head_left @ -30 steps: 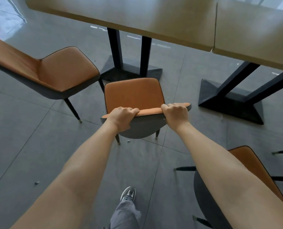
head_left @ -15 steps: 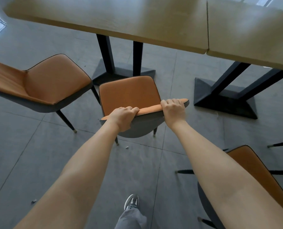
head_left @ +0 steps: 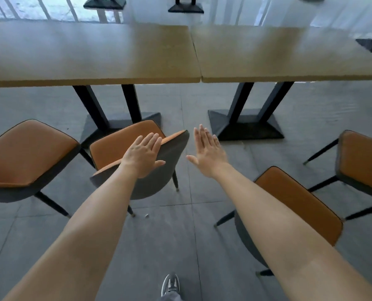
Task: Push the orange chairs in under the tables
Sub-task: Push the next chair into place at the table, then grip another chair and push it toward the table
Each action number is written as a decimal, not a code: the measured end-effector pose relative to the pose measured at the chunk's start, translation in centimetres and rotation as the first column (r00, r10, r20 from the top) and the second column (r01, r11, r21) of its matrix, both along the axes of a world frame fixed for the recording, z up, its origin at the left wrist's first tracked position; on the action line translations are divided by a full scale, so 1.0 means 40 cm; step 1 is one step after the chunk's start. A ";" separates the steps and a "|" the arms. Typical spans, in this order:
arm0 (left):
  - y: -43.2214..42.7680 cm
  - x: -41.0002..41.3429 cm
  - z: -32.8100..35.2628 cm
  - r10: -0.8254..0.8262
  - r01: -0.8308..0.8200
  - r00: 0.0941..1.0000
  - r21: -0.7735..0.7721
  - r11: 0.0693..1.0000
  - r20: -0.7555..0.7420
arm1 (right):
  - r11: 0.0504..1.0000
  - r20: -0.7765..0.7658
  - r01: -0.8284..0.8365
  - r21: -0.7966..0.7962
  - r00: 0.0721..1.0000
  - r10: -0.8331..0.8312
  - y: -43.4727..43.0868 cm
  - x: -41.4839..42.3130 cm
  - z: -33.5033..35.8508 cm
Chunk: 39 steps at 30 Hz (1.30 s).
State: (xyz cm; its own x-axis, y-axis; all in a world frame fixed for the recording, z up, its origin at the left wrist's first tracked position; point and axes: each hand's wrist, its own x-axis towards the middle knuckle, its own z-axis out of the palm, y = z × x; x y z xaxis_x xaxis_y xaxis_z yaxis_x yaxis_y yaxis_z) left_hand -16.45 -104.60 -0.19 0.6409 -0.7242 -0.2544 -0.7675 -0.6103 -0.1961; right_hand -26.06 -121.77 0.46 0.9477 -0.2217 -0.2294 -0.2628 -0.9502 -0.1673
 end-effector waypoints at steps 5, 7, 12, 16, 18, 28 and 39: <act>-0.139 -0.116 0.040 -0.093 0.092 0.996 -0.087 0.992 -0.001 | 0.991 0.065 0.133 0.014 0.989 -0.134 -0.103 -0.163 0.065; -0.205 -0.176 0.053 -0.158 0.155 0.987 -0.100 0.983 -0.023 | 0.980 0.064 0.197 0.006 0.978 -0.197 -0.148 -0.245 0.083; -0.357 -0.350 0.062 -0.355 0.341 0.929 -0.125 0.932 -0.108 | 0.922 0.046 0.386 -0.029 0.922 -0.385 -0.239 -0.463 0.097; -0.440 -0.493 0.050 -0.497 0.485 0.855 -0.107 0.868 -0.150 | 0.856 -0.002 0.517 -0.020 0.856 -0.517 -0.260 -0.630 0.089; -0.467 -0.548 0.034 -0.555 0.550 0.818 -0.076 0.832 -0.151 | 0.823 -0.007 0.568 -0.032 0.823 -0.568 -0.264 -0.707 0.078; -0.537 -0.683 -0.035 -0.709 0.730 0.677 0.062 0.680 -0.199 | 0.694 -0.152 0.719 -0.031 0.683 -0.715 -0.215 -0.964 -0.015; -0.569 -0.691 -0.075 -0.703 0.720 0.667 -0.028 0.693 -0.247 | 0.693 -0.214 0.717 -0.074 0.668 -0.713 -0.170 -0.982 -0.057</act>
